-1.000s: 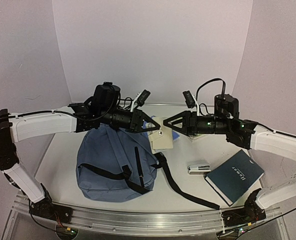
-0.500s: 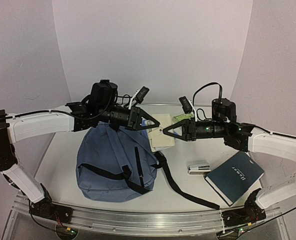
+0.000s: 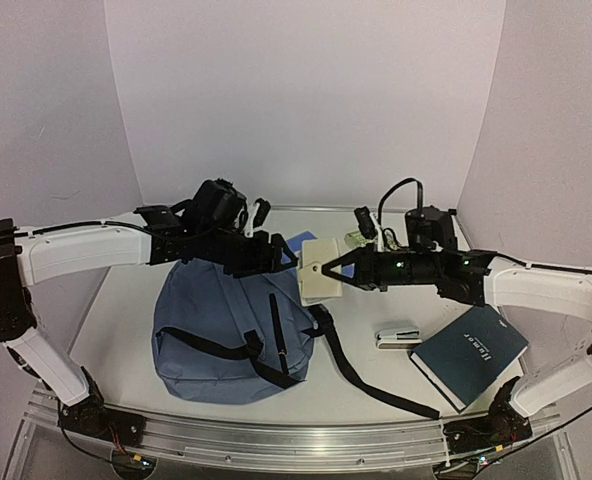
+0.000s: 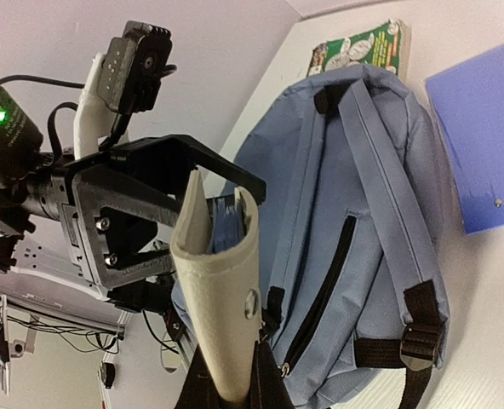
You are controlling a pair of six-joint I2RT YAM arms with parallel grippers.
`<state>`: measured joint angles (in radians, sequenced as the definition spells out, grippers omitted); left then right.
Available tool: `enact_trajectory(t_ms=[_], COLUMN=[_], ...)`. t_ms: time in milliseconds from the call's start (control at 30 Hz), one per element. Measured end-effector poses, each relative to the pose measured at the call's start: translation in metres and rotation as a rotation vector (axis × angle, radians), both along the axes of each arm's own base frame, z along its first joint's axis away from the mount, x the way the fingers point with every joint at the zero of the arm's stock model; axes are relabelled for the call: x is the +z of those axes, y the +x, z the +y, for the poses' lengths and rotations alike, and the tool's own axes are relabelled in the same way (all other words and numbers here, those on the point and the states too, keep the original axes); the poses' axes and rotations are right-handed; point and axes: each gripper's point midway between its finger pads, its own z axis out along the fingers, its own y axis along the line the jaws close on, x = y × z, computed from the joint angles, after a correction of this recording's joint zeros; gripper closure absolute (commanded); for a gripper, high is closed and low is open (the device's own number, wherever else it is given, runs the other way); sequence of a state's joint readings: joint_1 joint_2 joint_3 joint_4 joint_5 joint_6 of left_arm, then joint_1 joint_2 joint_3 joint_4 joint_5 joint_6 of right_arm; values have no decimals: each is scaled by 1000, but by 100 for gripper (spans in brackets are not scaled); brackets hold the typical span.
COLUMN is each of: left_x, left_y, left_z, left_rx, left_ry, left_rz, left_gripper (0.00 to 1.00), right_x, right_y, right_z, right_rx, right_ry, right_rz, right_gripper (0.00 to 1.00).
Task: Pack the student bag
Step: Place the personal item in the student bag.
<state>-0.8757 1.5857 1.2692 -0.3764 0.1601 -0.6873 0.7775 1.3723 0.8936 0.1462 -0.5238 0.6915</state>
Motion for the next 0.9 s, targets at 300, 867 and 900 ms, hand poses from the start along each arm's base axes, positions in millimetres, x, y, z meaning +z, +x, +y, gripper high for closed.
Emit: enact_trajectory(t_ms=[300, 867, 900], left_x=[-55, -76, -78], left_y=[6, 6, 6], left_z=[48, 53, 53], left_rx=[228, 263, 263], left_ry=[224, 266, 271], left_rz=[100, 138, 141], left_gripper=[23, 23, 22], right_x=[-54, -111, -114], right_y=[1, 19, 20], right_z=[34, 47, 45], right_rx=[-16, -119, -133], right_ry=[-106, -225, -236], right_rz=[110, 190, 193], right_gripper=[100, 100, 100])
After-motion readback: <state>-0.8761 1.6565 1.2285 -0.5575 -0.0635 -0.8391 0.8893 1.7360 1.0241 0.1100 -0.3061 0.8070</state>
